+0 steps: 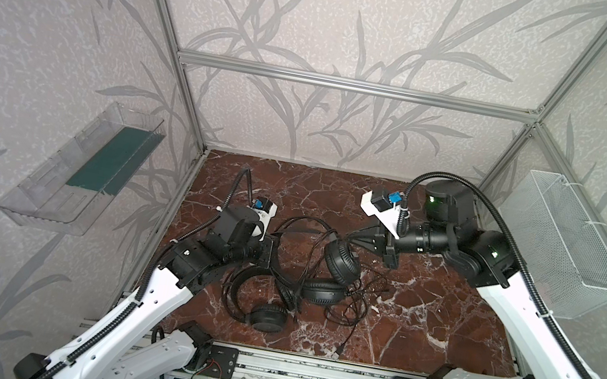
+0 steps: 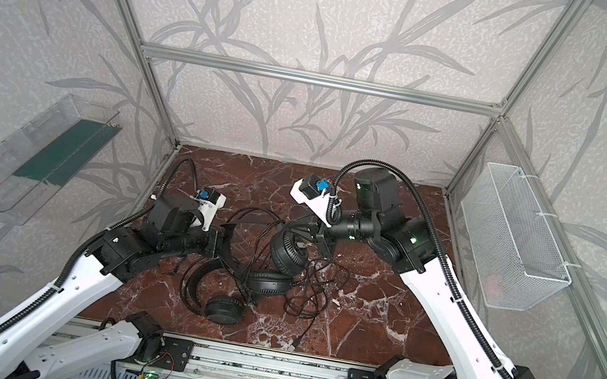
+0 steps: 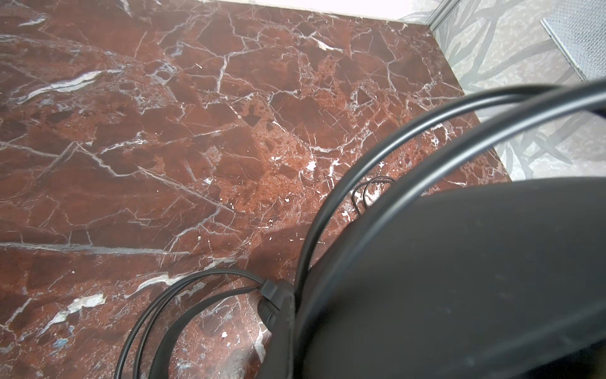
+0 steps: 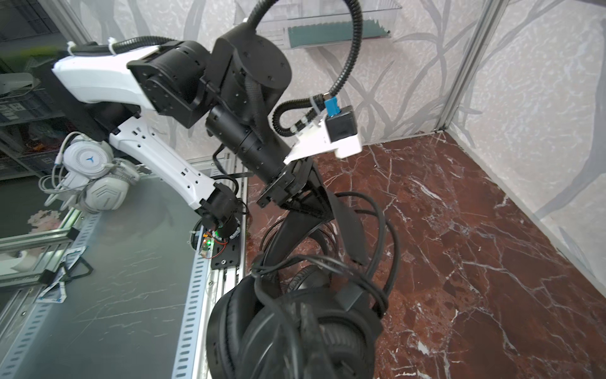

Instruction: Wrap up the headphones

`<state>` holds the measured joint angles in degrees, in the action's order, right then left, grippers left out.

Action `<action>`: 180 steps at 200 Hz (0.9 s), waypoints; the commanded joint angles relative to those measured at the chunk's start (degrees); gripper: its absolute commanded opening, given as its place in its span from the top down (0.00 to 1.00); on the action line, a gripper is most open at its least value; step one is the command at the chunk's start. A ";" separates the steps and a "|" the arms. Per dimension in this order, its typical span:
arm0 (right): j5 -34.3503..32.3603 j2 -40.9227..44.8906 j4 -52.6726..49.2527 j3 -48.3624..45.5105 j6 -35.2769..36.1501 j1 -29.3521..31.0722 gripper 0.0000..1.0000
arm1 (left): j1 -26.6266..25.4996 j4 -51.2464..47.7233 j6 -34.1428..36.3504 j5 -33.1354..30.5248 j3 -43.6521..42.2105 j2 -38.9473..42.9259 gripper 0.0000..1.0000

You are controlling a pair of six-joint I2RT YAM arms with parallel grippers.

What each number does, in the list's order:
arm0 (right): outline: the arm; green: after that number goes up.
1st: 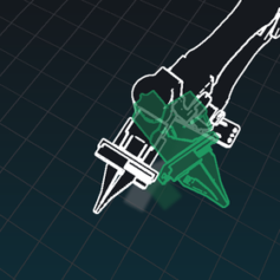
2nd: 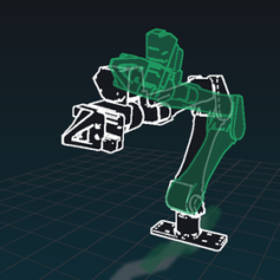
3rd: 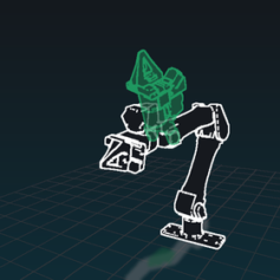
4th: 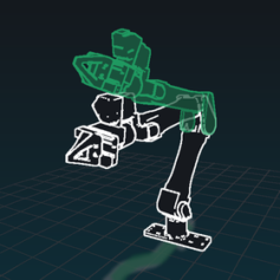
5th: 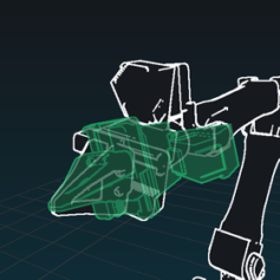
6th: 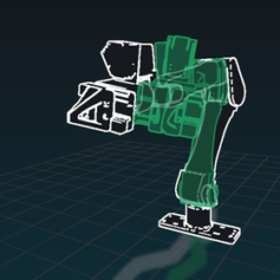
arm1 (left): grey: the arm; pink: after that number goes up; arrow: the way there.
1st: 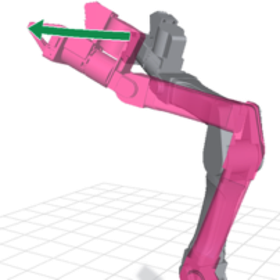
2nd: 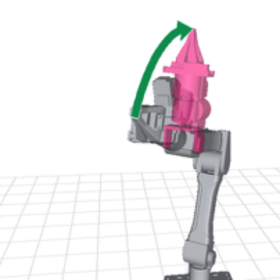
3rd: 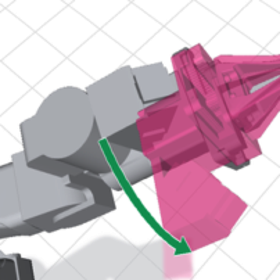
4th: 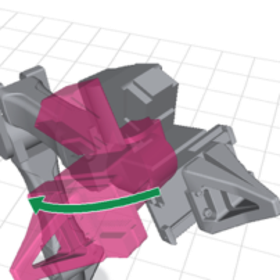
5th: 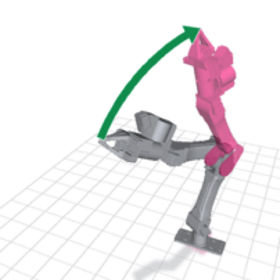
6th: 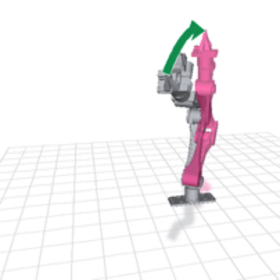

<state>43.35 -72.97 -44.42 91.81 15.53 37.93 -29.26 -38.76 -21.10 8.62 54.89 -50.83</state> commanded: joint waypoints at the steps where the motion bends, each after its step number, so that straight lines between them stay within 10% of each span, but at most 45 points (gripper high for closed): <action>1: 0.40 3.16 2.54 -2.80 -2.42 -0.49 1.00 | -0.22 -0.37 0.99 -0.34 -0.28 1.97 1.00; 95: -13.64 -1.37 -0.56 1.52 2.61 -0.58 0.99 | -2.54 1.08 1.98 9.74 -1.17 2.31 1.00; 180: -12.78 -3.96 2.86 -0.73 1.61 -0.94 0.91 | -4.03 1.25 2.47 10.34 -1.39 2.53 1.00</action>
<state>30.02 -77.06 -45.19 90.24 18.72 37.76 -32.60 -38.81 -19.90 15.03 53.60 -48.51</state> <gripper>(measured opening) 0.083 0.065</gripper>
